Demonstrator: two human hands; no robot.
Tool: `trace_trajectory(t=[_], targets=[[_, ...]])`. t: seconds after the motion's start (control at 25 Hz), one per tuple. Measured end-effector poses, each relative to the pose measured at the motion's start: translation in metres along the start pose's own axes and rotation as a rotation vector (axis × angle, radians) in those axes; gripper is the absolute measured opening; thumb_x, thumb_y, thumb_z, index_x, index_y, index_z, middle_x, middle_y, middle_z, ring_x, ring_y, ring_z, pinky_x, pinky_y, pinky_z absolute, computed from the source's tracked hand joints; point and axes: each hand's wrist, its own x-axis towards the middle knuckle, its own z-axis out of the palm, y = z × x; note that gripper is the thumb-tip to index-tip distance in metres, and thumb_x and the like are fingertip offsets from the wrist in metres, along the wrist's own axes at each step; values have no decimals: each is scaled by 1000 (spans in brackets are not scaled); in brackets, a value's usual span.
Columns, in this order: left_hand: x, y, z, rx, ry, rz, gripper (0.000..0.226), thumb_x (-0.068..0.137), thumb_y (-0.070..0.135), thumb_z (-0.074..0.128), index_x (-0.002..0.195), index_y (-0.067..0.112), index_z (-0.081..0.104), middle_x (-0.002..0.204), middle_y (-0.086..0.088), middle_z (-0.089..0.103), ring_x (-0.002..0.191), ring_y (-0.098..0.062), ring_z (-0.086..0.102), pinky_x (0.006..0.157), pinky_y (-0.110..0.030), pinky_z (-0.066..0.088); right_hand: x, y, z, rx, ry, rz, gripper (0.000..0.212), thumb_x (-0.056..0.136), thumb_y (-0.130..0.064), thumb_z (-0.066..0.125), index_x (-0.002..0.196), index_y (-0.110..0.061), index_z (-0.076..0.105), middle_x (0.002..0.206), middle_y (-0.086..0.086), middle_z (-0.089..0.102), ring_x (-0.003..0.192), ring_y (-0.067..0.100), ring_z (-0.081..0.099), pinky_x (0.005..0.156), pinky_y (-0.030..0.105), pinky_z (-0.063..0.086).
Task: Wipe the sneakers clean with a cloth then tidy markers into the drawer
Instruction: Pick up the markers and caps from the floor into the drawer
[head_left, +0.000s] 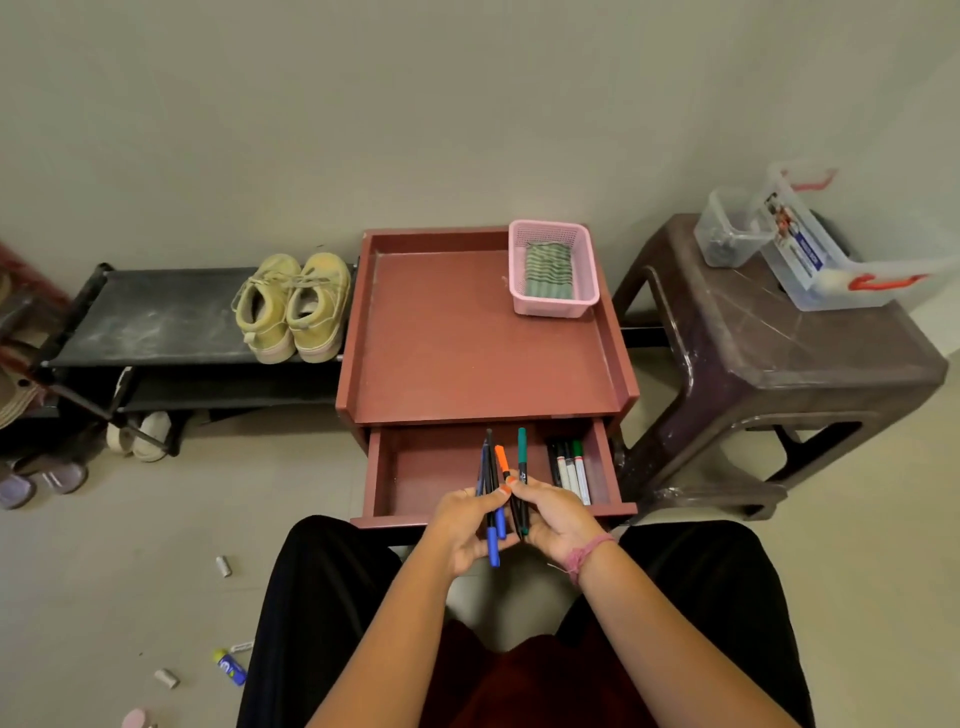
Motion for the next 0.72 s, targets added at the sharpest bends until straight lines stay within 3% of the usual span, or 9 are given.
trace_trajectory(t=[0.36, 0.56, 0.64, 0.72], targets=[[32, -17, 10, 36, -12, -124, 8, 90, 9, 66, 91, 5, 60, 84, -13, 62, 75, -25, 62, 67, -40, 60, 23, 12, -27, 87, 41, 68, 18, 95, -7, 51, 109, 0, 61, 87, 17, 69, 69, 23, 70, 55, 33, 56], [55, -12, 6, -4, -9, -172, 5, 92, 5, 61, 95, 2, 60, 74, -10, 66, 73, -21, 62, 57, -36, 58, 40, 2, -35, 2, 77, 65, 20, 91, -4, 58, 110, 1, 62, 85, 14, 69, 66, 21, 68, 60, 31, 56], [66, -4, 4, -39, 4, -164, 2, 93, 4, 59, 92, 2, 59, 62, -7, 68, 70, -20, 62, 53, -33, 59, 57, -5, -41, -122, 204, 29, 17, 87, -3, 64, 104, -2, 64, 82, 11, 68, 67, 19, 66, 63, 31, 57], [80, 4, 1, -36, 29, -160, 2, 94, 4, 58, 92, 3, 59, 65, -8, 68, 71, -20, 63, 53, -33, 59, 82, -17, -53, -482, 392, -37, 15, 84, -11, 68, 98, -6, 68, 78, 5, 66, 74, 20, 63, 70, 32, 54]])
